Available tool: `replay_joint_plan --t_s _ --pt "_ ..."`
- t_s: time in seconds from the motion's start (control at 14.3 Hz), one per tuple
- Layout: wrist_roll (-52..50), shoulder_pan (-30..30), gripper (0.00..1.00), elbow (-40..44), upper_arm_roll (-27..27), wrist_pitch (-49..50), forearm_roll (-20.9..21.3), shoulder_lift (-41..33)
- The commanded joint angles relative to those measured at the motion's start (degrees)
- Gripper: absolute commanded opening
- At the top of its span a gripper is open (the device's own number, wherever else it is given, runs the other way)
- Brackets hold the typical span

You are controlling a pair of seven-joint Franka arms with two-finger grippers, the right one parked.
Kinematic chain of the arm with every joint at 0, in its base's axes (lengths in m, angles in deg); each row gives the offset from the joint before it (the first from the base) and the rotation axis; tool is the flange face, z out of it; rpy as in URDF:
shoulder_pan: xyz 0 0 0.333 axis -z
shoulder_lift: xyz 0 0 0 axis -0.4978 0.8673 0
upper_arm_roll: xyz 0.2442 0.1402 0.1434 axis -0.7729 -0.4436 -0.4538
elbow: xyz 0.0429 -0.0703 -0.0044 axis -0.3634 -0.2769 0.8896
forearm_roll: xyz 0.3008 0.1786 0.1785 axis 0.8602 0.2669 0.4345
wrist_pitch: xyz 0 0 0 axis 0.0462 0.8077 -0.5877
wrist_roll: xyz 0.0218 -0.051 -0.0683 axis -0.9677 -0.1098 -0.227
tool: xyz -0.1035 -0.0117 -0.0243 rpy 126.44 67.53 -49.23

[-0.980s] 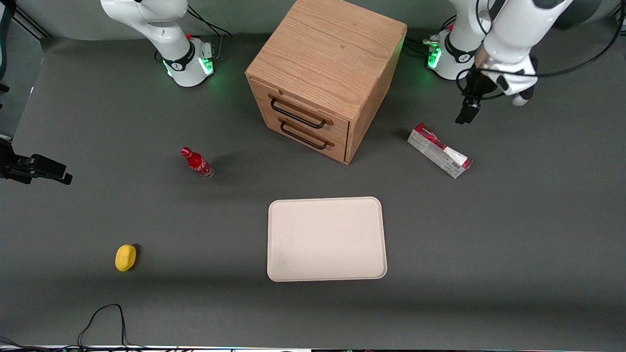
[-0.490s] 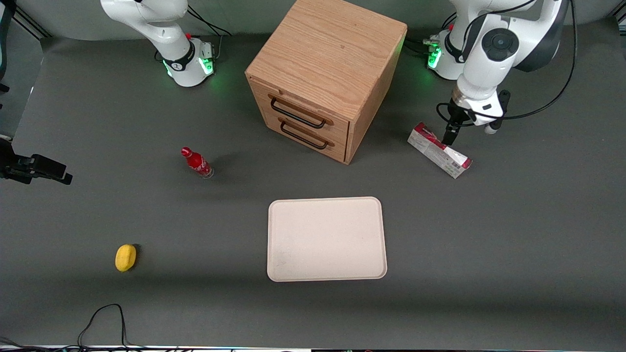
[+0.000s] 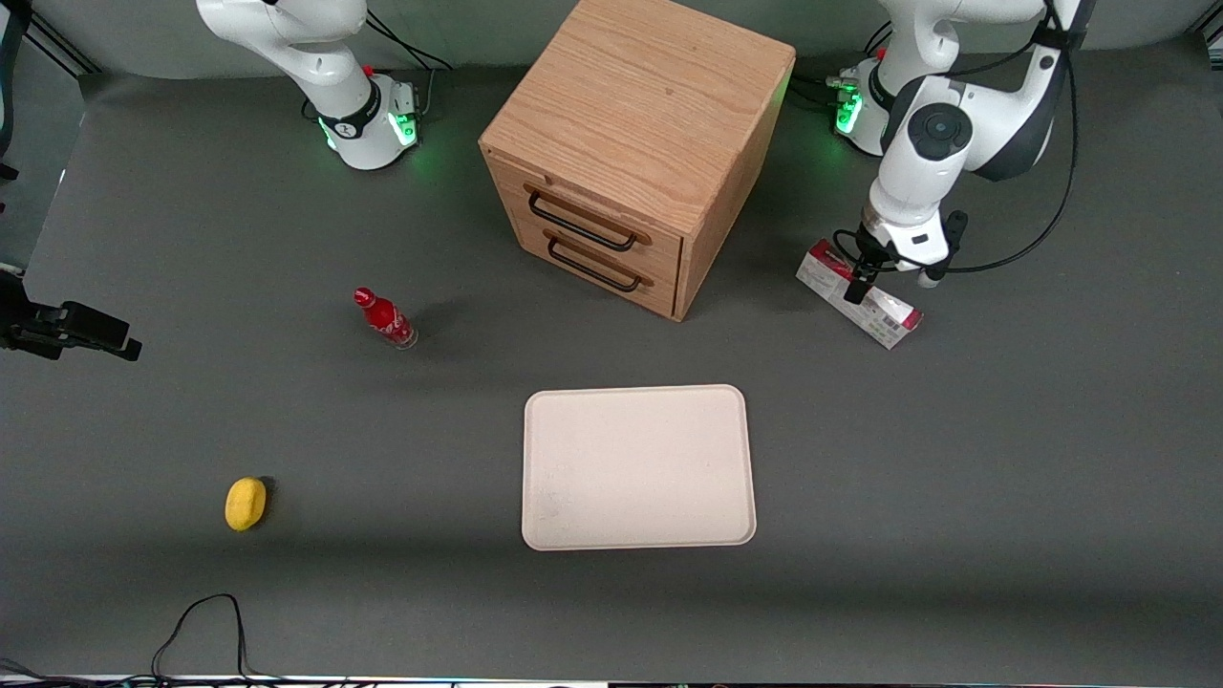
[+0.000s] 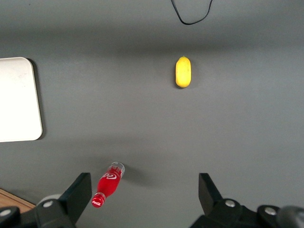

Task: Place red cookie box on tray
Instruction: 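Move the open left gripper down over the red cookie box, then close the left gripper on the end of the cookie box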

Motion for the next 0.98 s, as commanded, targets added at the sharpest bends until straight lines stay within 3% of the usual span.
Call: replay_joint_plan --t_s 0.0,0.21,0.49,0.56,0.91 --pt "0.1 0.0 1.0 -0.7 -0.2 -2.0 2.8 1.6" --pt "0.6 0.0 1.0 -0.7 -0.2 -2.2 6.0 2.7" --pt "4.6 -1.7 0.99 -0.7 -0.3 -2.1 6.2 2.7" --pt "4.6 -1.7 0.94 -0.6 -0.3 -2.1 6.2 2.7" --pt "4.5 -1.7 0.12 -0.3 -0.3 -1.7 6.2 2.7"
